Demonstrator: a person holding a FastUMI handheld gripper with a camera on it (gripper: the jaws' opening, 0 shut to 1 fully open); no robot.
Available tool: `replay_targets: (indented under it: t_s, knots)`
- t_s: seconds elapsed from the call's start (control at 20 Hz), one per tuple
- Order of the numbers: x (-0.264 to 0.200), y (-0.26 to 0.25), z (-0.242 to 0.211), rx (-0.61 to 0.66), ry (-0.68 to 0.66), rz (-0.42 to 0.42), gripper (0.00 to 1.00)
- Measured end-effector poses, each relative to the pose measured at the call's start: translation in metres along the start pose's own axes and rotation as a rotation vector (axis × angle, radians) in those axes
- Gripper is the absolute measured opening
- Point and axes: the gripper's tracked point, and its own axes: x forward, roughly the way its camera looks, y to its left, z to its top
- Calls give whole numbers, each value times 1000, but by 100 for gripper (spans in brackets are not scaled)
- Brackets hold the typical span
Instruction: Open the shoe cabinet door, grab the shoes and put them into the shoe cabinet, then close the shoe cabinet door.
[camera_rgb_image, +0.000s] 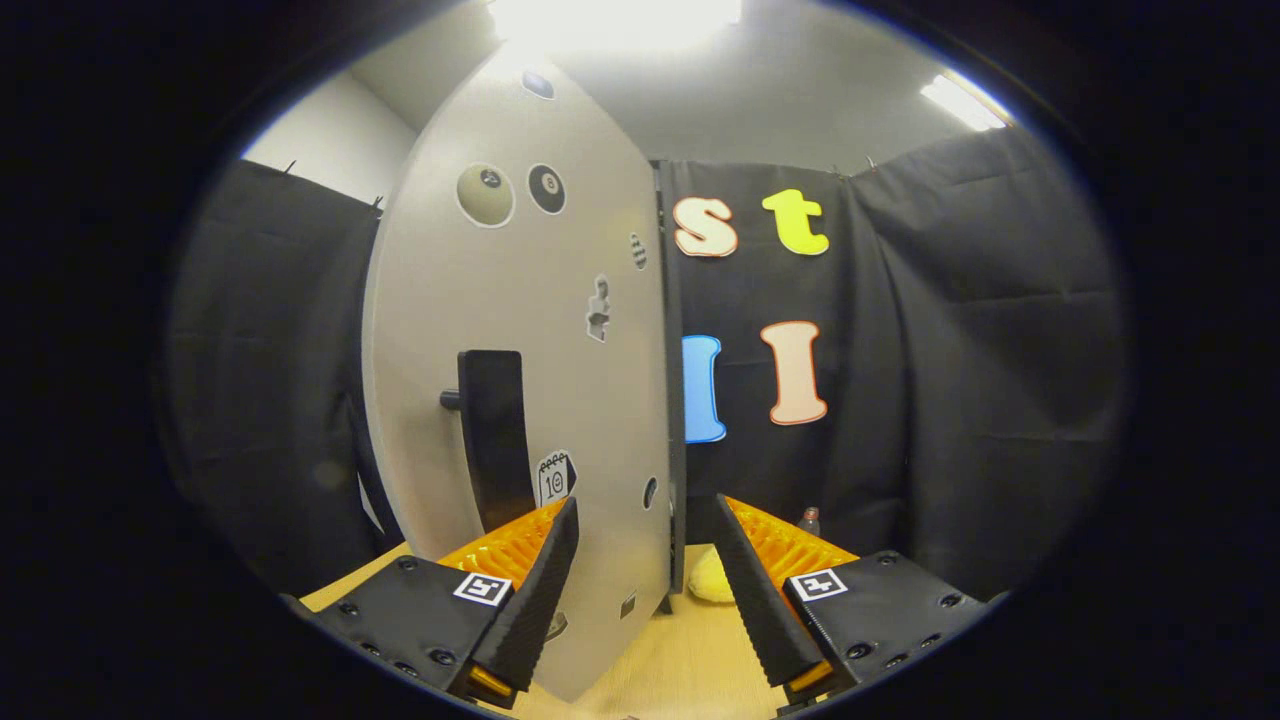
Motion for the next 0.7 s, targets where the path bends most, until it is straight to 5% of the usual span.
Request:
replay_targets:
  t_s: [0.35,0.7]
  knots:
    - [49,106,-10,89,42,185,86]
    - [45,114,3,77,8,208,93]
